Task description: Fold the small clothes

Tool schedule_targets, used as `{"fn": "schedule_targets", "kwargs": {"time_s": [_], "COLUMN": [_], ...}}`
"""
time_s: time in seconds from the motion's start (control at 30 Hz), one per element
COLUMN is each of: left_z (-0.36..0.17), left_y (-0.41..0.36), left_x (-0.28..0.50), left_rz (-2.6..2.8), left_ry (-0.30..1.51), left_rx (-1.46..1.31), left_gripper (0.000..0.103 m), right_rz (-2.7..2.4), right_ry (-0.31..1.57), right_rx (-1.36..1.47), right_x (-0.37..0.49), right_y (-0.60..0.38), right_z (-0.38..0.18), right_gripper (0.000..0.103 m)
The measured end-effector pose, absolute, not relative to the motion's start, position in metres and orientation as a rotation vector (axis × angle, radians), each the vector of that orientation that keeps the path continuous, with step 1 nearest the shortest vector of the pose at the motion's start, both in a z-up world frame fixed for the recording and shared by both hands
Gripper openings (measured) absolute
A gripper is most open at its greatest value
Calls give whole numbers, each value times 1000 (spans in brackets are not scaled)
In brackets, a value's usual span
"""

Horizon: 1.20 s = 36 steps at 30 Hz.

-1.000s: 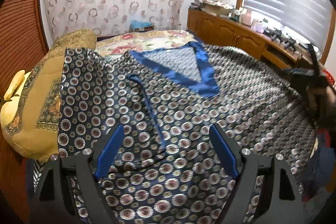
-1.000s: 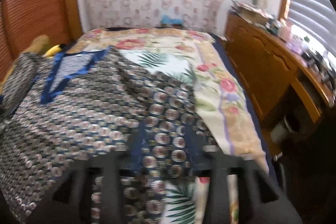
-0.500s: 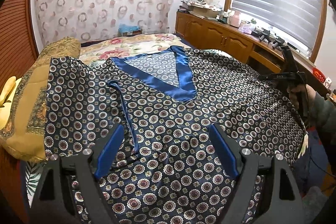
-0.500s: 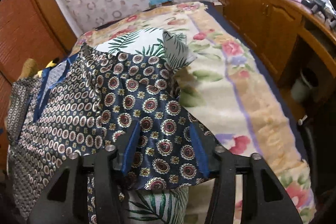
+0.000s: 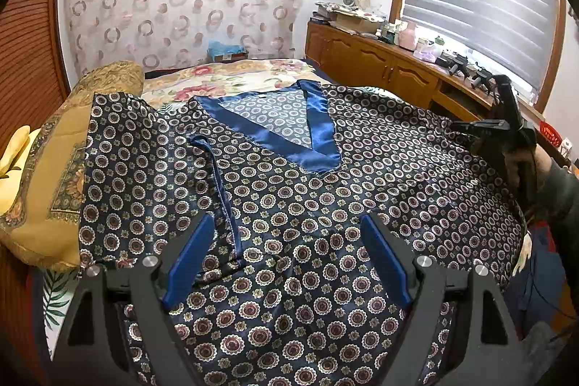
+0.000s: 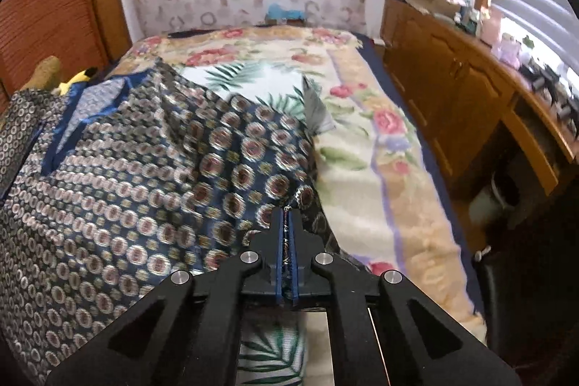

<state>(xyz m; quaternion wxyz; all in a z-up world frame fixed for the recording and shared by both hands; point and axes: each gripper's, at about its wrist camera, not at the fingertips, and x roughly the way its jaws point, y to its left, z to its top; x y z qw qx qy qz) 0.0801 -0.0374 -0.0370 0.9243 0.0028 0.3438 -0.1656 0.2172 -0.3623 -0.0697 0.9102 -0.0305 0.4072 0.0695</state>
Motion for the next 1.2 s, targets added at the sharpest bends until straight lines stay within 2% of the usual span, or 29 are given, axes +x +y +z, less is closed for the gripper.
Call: {"fn": "schedule_targets", "kwargs": {"time_s": [0.4, 0.67, 0.87, 1.07, 1.13, 1.2], "left_z": [-39, -40, -41, -41, -40, -40], "left_y": [-33, -29, -28, -29, -30, -31], "left_x": [77, 76, 75, 75, 75, 75], "left_rz": [-333, -329, -329, -330, -331, -331], "left_ry": [703, 702, 703, 702, 702, 701], "left_rx": [-6, -16, -17, -11, -12, -13], "left_gripper": [84, 84, 84, 84, 84, 84], "right_rz": [319, 430, 414, 387, 366, 343], "right_ry": [737, 805, 845, 795, 767, 733], "right_rx": [-132, -188, -166, -133, -129, -115], "right_x": [197, 184, 184, 171, 169, 168], "right_y": [-292, -243, -247, -262, -269, -281], "right_z": [-25, -56, -72, -49, -39, -26], "right_gripper": [0, 0, 0, 20, 34, 39]}}
